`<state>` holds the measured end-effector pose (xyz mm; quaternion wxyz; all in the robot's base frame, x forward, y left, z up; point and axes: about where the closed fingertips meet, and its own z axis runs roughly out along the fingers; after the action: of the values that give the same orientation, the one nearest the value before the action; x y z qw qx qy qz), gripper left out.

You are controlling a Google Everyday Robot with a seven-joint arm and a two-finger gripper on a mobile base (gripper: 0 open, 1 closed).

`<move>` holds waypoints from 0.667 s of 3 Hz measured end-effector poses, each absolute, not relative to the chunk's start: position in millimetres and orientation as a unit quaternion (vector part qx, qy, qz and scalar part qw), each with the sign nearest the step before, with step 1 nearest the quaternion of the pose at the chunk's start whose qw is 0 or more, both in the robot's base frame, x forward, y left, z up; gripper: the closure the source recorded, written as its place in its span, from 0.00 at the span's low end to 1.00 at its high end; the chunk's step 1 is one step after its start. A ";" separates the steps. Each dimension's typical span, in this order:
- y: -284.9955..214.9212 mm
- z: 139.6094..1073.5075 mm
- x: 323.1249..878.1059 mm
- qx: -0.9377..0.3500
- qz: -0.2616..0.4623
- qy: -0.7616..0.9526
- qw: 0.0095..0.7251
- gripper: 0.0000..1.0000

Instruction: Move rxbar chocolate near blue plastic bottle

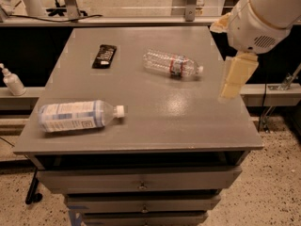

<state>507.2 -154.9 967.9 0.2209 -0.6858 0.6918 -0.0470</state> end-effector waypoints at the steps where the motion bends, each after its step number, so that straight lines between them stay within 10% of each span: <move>1: -105.4 960.9 543.1 -0.723 -0.032 0.641 0.257 0.00; 2: -46.9 956.0 567.5 -0.760 -0.016 0.580 0.294 0.00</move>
Offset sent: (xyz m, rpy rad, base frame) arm 0.0856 0.1733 -0.0164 0.1668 -0.1550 0.4349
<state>567.5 -46.9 956.0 0.2938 -0.7596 0.5800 -0.0158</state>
